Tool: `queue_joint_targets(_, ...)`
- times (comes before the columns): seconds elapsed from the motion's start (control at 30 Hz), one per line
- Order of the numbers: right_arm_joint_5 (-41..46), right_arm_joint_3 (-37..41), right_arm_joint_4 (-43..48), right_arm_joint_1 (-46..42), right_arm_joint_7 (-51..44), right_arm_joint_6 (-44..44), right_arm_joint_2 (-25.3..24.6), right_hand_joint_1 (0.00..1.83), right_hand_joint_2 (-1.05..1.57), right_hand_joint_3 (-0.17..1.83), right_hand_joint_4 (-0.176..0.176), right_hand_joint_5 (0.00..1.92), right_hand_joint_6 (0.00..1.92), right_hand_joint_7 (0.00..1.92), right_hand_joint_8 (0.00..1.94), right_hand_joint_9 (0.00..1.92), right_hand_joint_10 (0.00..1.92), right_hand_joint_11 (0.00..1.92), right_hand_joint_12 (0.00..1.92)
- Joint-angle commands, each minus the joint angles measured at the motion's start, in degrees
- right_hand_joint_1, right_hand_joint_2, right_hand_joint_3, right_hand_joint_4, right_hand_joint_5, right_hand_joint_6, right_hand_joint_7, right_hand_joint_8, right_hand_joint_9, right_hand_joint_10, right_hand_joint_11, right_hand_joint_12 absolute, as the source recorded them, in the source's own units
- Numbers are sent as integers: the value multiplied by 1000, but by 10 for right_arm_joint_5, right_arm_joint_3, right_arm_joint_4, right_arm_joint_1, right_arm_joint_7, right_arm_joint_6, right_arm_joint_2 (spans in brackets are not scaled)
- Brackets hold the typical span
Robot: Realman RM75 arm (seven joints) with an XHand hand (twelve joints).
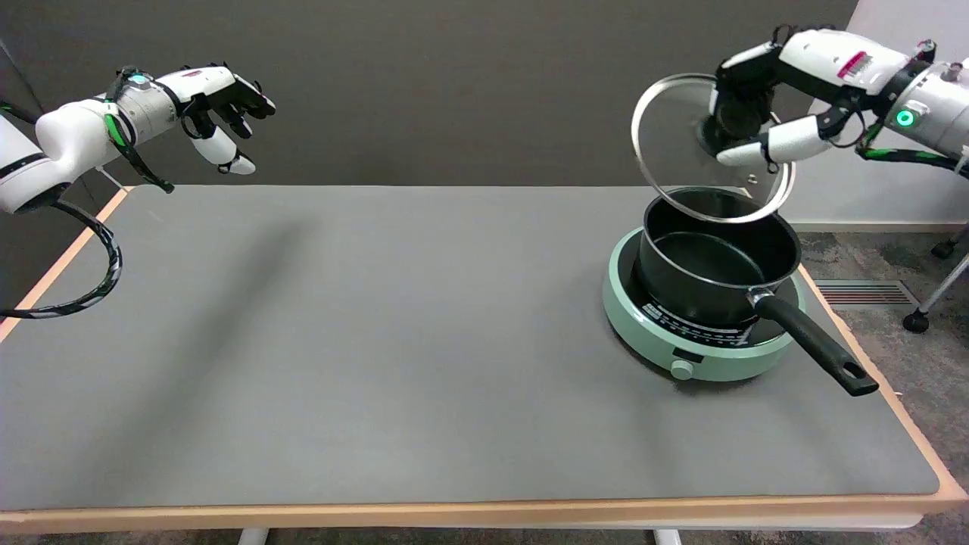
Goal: Place the pot lid onto the table.
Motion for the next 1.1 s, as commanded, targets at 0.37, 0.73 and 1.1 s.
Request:
queue_joint_targets(0.37,34,-165,78,82,109,197,20,1208,944,473,-39,802,1244,966,1260,892,1390,703,1333)
queue_joint_targets(0.73,33,-165,78,91,107,200,8,1210,943,474,-43,804,1238,966,1265,890,1402,703,1348)
queue_joint_targets(1.1,33,-152,70,107,101,218,8,1211,944,469,-47,804,1233,969,1261,889,1406,701,1349)
